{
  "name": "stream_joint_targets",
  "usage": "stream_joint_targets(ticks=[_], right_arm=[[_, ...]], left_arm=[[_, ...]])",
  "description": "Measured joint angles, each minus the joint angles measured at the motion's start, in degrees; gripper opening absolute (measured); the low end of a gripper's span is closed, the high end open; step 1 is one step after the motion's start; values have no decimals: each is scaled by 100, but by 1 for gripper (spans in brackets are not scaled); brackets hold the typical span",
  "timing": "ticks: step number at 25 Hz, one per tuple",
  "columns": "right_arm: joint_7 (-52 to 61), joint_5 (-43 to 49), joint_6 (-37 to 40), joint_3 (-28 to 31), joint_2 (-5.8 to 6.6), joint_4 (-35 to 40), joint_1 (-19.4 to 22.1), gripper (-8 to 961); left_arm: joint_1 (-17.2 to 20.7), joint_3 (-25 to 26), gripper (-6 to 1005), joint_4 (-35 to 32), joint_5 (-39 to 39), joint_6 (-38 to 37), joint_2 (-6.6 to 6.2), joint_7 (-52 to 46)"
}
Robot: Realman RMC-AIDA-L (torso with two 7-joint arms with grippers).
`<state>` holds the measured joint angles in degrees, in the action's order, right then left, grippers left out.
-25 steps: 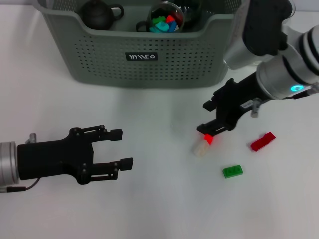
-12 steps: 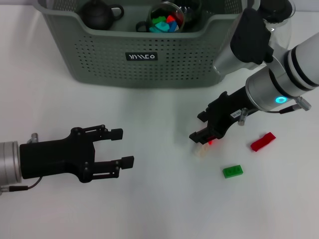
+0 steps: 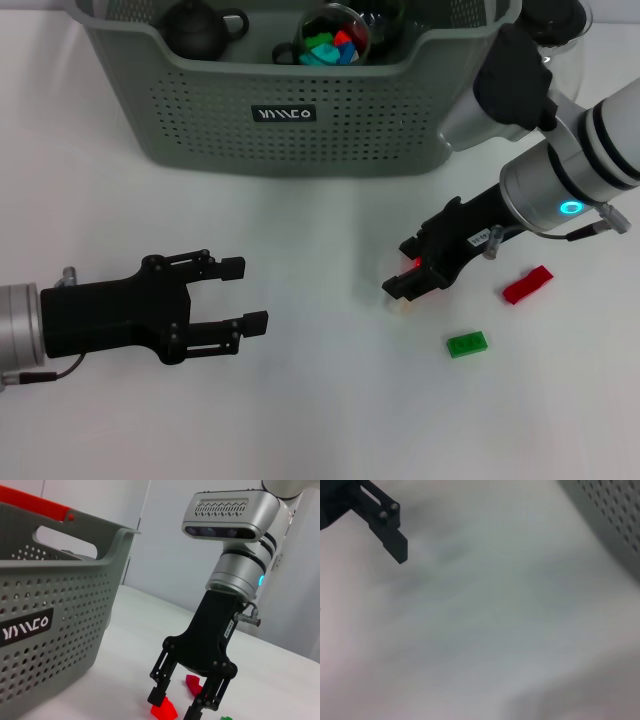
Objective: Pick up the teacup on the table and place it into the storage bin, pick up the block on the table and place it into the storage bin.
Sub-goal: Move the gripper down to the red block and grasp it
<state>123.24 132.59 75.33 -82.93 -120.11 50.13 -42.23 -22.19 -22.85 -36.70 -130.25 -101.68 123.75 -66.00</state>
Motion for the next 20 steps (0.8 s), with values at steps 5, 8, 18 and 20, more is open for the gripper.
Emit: stream_joint_targets(ticks=[5, 8, 18, 20], right_arm=[[3, 45, 252, 255, 61, -94, -36, 640], [5, 47, 545, 466, 116, 33, 11, 640], [-183, 447, 813, 657, 101, 284, 106, 640], [-347, 440, 767, 687, 40, 327, 120, 641]], left_arm=[[8, 3, 763, -1, 0, 13, 0, 0], [12, 15, 763, -3, 4, 15, 0, 0], [10, 18, 763, -4, 9, 41, 10, 0], [6, 18, 763, -3, 9, 57, 9, 0]])
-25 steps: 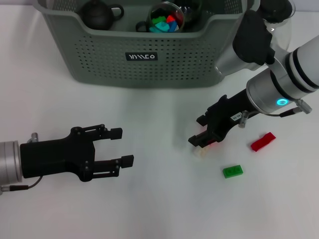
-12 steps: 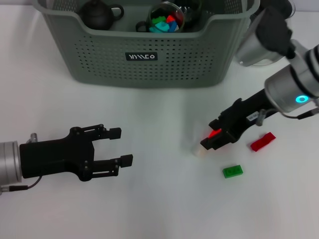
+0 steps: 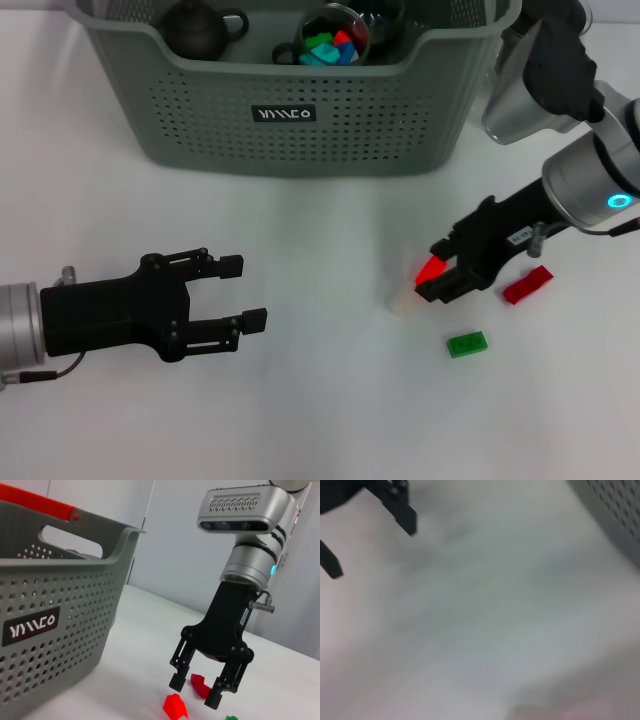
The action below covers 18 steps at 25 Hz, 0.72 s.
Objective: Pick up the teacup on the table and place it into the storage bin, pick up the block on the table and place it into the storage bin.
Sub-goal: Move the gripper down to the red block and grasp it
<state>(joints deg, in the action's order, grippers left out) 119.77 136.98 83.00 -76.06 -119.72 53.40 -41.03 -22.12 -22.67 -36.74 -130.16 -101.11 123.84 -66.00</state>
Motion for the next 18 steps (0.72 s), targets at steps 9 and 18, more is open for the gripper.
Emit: stream_joint_targets(ticks=[9, 18], right_arm=[[-249, -291, -522, 51, -59, -243, -78, 641], [-222, -246, -691, 54, -16, -1108, -369, 641]], left_arm=[[-6, 8, 763, 51, 0, 42, -7, 0], [-28, 8, 763, 53, 0, 42, -9, 0]])
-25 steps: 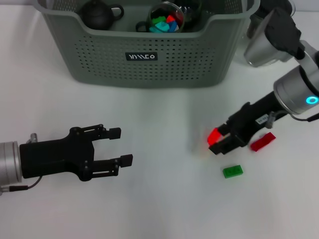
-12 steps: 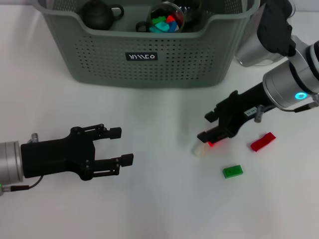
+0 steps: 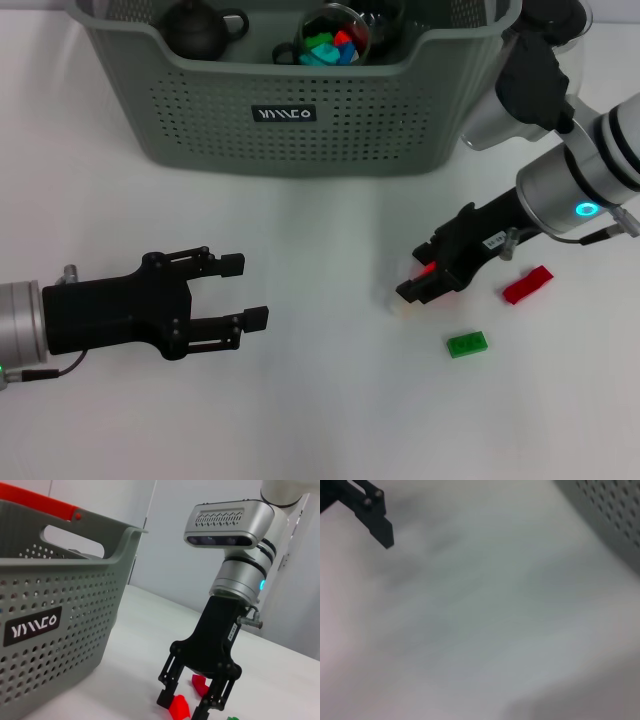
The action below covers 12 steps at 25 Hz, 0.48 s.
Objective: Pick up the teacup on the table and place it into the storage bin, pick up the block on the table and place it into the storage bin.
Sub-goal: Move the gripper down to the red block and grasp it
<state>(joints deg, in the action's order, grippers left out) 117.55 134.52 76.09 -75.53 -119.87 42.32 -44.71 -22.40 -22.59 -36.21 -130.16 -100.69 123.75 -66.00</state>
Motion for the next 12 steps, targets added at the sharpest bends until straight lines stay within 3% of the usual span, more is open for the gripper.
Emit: stream_joint_targets(ticks=[7, 12], right_arm=[[109, 5, 353, 257, 106, 215, 147, 640], [69, 5, 561, 327, 116, 221, 215, 641]], left_arm=[[14, 0, 763, 0, 2, -3, 6, 0], [7, 0, 763, 4, 5, -4, 9, 0]])
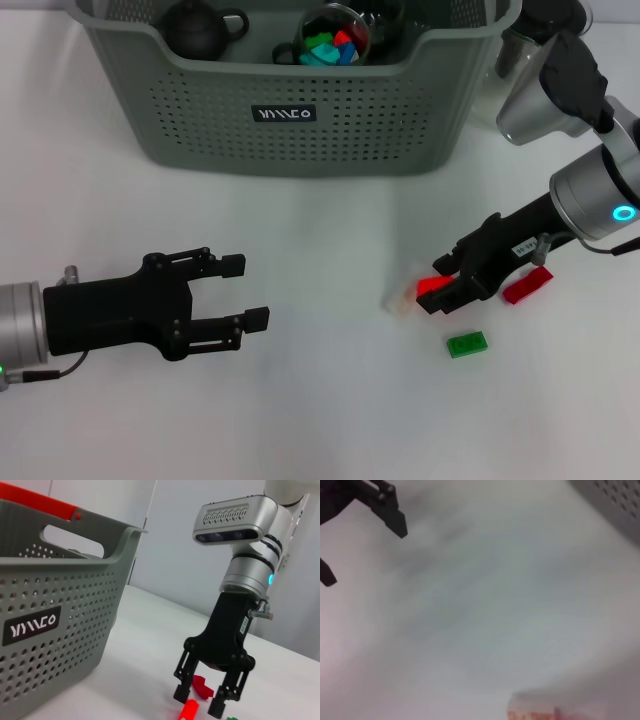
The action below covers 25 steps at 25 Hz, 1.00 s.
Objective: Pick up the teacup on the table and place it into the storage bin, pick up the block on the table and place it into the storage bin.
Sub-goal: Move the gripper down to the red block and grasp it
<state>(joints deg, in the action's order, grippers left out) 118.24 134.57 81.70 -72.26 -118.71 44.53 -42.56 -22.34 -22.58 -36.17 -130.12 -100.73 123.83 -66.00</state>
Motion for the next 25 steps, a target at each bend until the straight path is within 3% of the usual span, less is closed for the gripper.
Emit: stream_joint_targets(ticks=[11, 18, 25], right_arm=[[-36, 159, -15, 7, 6, 14, 47, 639], [-791, 325, 5, -138, -148, 406, 193, 640], [-847, 382, -92, -354, -134, 527, 176, 625]], left_arm=[[-8, 0, 763, 5, 4, 0, 0, 0], [-8, 0, 763, 13, 4, 1, 1, 0], [-8, 16, 763, 21, 5, 1, 1, 0]])
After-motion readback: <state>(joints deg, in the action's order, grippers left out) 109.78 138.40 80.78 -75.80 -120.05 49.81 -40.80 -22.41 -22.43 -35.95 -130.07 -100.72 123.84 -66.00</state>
